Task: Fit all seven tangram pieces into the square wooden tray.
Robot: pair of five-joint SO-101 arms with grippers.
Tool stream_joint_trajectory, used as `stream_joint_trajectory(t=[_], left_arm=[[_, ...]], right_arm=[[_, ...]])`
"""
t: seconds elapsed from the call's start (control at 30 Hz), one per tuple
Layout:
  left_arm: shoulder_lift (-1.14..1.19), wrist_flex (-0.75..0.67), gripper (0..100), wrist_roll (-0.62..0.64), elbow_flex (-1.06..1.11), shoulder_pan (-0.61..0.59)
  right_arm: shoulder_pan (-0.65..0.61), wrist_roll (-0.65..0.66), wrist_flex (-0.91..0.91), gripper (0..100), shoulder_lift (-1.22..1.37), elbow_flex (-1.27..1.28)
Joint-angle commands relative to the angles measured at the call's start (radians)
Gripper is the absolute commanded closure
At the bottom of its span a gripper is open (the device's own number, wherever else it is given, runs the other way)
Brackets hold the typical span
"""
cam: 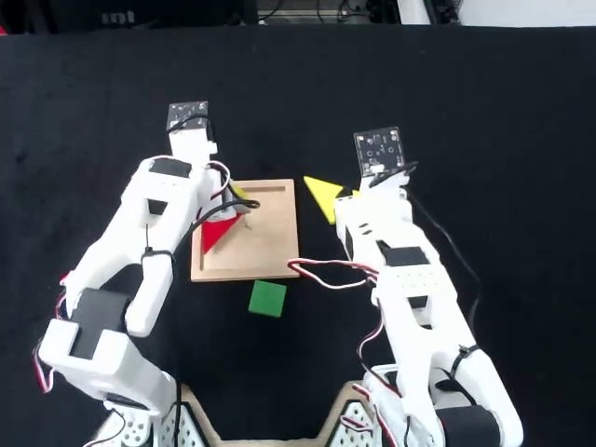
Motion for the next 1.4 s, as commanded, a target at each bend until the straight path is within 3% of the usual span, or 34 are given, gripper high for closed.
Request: stream_joint_trajectory(t=[0.0, 0.23, 0.4, 0.63, 0.8, 0.93, 1.1, 1.37], left_arm=[[-0.003, -0.017, 69, 0.002, -0.054, 0.002], [0.006, -0.015, 68, -0.083, -0.047, 0.001], [0.003, 0.031, 58, -0.086, -0.054, -0.015], [-0.014, 0.049, 58, -0.089, -0.073, -0.028], [-0.095, 0.06, 58, -0.091, -0.081, 0.031], [-0.095, -0.049, 58, -0.091, -0.056, 0.039], [-0.023, -0.226, 58, -0.091, -0.008, 0.031], [0.117, -0.233, 58, -0.083, -0.102, 0.059]], right_arm=[[0.017, 0.006, -0.021, 87.1, 0.001, -0.041], [0.015, 0.006, -0.021, 87.1, 0.001, -0.041], [0.015, 0.006, -0.021, 87.1, 0.001, -0.039], [-0.017, 0.012, -0.021, 87.1, 0.001, -0.035], [-0.021, 0.014, -0.021, 87.1, 0.001, -0.035], [-0.015, 0.014, -0.021, 87.1, -0.004, -0.035], [0.08, 0.006, -0.034, 87.1, -0.005, -0.05], [0.12, 0.005, -0.1, 87.1, 0.001, -0.027]])
